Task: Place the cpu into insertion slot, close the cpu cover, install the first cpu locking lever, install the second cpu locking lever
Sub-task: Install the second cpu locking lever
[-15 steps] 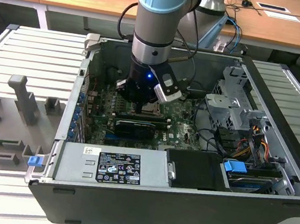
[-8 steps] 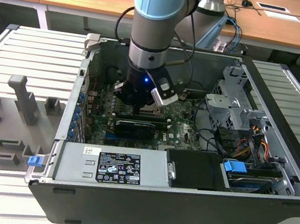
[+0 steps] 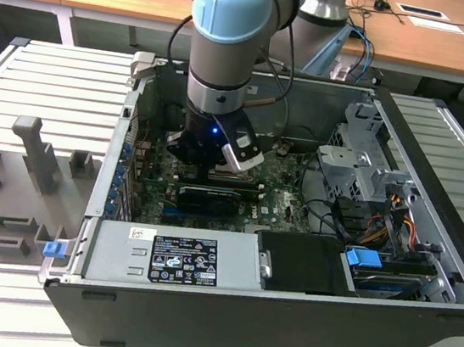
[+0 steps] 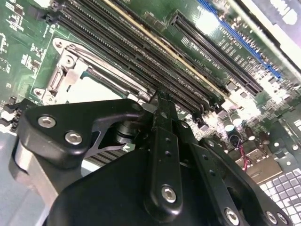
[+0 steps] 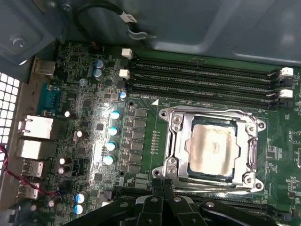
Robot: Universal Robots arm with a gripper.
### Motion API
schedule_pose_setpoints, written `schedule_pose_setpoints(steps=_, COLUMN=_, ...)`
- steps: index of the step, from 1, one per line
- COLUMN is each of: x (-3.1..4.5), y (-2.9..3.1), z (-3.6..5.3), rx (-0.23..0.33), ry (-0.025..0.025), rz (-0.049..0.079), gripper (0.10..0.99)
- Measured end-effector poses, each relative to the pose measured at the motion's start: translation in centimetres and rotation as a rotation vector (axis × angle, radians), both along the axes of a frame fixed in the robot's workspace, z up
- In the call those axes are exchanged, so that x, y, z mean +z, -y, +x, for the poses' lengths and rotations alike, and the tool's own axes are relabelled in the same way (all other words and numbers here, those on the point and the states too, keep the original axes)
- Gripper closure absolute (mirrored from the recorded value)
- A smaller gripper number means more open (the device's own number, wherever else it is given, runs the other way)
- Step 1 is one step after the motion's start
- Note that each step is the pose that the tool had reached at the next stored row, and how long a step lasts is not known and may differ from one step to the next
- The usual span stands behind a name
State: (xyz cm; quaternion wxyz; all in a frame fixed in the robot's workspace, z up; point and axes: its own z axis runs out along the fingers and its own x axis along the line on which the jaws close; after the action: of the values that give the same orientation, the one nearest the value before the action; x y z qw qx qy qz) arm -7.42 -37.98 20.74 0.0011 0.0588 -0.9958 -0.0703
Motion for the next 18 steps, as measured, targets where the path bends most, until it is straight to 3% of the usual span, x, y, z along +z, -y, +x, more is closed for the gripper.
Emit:
schedule_pose_setpoints(steps=9, x=-0.72, y=0.04, z=-0.23, rx=0.002, ry=0.0042, rz=0.051, gripper=0.98)
schedule_pose_setpoints(steps=11, x=-0.9, y=0.11, z=-0.24, rx=0.002, ry=0.0038, rz=0.052, gripper=0.98)
schedule_pose_setpoints(steps=12, x=-0.69, y=0.19, z=-0.24, rx=0.002, ry=0.0043, rz=0.053, gripper=0.98)
schedule_pose_setpoints(steps=15, x=1.55, y=0.19, z=-0.25, rx=0.002, ry=0.0041, rz=0.054, gripper=0.98)
schedule_pose_setpoints(steps=18, x=2.52, y=0.19, z=-0.25, rx=0.002, ry=0.0043, rz=0.054, gripper=0.98)
